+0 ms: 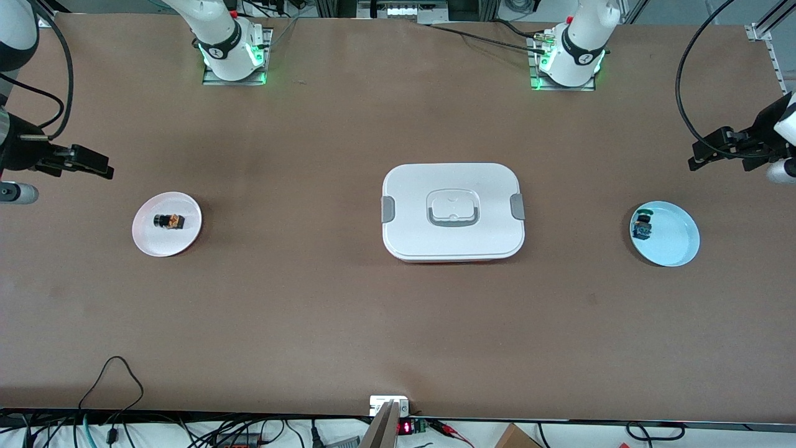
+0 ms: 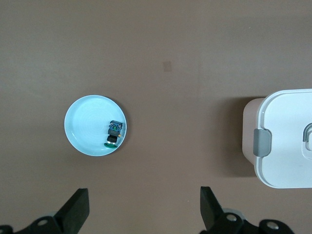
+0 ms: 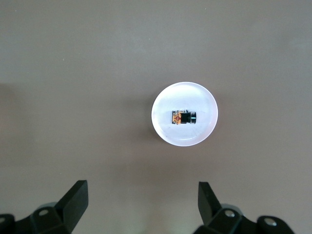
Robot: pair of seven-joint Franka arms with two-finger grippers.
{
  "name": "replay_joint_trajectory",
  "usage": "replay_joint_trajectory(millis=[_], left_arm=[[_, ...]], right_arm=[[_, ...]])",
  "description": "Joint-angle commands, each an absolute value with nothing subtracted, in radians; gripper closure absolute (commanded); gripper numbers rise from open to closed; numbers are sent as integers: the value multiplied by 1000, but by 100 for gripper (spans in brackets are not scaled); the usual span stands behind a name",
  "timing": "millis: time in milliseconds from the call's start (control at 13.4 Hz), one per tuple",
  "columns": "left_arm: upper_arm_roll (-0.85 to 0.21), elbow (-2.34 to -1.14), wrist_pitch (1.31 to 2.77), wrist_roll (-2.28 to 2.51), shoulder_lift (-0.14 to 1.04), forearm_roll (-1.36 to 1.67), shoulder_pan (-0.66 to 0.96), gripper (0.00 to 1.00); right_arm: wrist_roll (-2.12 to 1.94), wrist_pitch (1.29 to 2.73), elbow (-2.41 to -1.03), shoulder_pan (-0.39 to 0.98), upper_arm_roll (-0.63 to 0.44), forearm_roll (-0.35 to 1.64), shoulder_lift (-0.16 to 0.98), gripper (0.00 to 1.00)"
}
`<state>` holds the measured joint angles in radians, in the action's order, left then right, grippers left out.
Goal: Transfer orange switch to right arm and place
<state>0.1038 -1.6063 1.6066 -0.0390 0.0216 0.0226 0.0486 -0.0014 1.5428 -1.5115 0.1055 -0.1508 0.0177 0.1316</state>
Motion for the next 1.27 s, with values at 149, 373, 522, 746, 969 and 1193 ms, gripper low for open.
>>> replay_joint_trajectory(millis=[149, 373, 522, 746, 969, 1193], left_arm=[[101, -1577, 1589, -40, 34, 44, 40, 0], [101, -1577, 1588, -41, 34, 44, 32, 0], [95, -1577, 1588, -40, 34, 43, 34, 0], [92, -1577, 1588, -40, 34, 29, 34, 0], [94, -1575, 1588, -40, 35, 28, 32, 0], [95, -1562, 1586, -38, 35, 28, 34, 0]], right_arm=[[-2, 1562, -1555, 115, -158, 9, 81, 0], [2, 1604, -1589, 115, -158, 11, 68, 0], [-14, 1600, -1582, 118, -153, 9, 69, 0], [-20, 1589, -1560, 115, -160, 14, 63, 0], [-20, 1577, -1554, 118, -152, 9, 63, 0], [-64, 1571, -1552, 117, -155, 9, 63, 0]])
